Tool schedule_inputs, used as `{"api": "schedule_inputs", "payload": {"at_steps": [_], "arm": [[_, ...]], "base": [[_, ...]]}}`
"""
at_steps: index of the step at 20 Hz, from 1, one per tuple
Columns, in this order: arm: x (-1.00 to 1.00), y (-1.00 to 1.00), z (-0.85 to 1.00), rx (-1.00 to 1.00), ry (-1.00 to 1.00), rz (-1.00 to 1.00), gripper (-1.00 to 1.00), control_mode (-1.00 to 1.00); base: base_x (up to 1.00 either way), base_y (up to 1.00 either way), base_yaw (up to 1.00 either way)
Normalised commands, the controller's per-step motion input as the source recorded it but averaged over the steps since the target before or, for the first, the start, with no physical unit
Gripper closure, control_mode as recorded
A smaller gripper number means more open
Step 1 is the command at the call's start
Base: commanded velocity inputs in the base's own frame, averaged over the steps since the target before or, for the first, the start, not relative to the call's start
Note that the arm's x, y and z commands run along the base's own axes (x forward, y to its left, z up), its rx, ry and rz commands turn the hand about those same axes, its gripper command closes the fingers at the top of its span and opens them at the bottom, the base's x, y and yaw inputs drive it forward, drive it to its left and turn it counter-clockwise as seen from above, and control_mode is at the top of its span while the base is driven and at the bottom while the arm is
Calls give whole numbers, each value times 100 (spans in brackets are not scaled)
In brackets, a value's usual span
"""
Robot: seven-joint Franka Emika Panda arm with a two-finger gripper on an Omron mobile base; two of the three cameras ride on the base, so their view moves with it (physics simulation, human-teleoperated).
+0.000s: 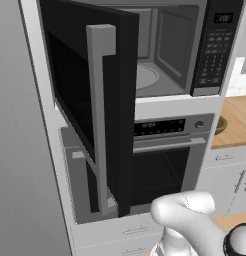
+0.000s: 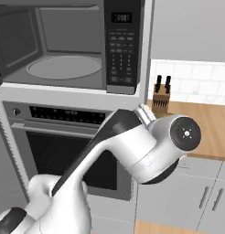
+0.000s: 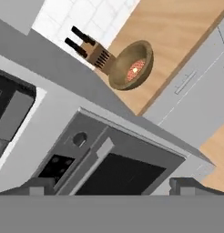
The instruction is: Open the microwave, place the bowl with waffle inside the microwave, then close the microwave door and turn it on.
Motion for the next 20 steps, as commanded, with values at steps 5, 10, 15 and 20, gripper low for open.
{"api": "schedule_inputs", "payload": {"at_steps": [5, 10, 15, 20], "arm": [[100, -72, -32, 30, 22, -9, -100, -100], [100, -7, -70, 16, 19, 0, -100, -100], [71, -7, -77, 8, 1, 0, -100, -100], [84, -18, -21, 12, 0, 0, -100, -100]], "base": [[0, 0, 0], [0, 0, 0], [0, 0, 0], [0, 0, 0]]}}
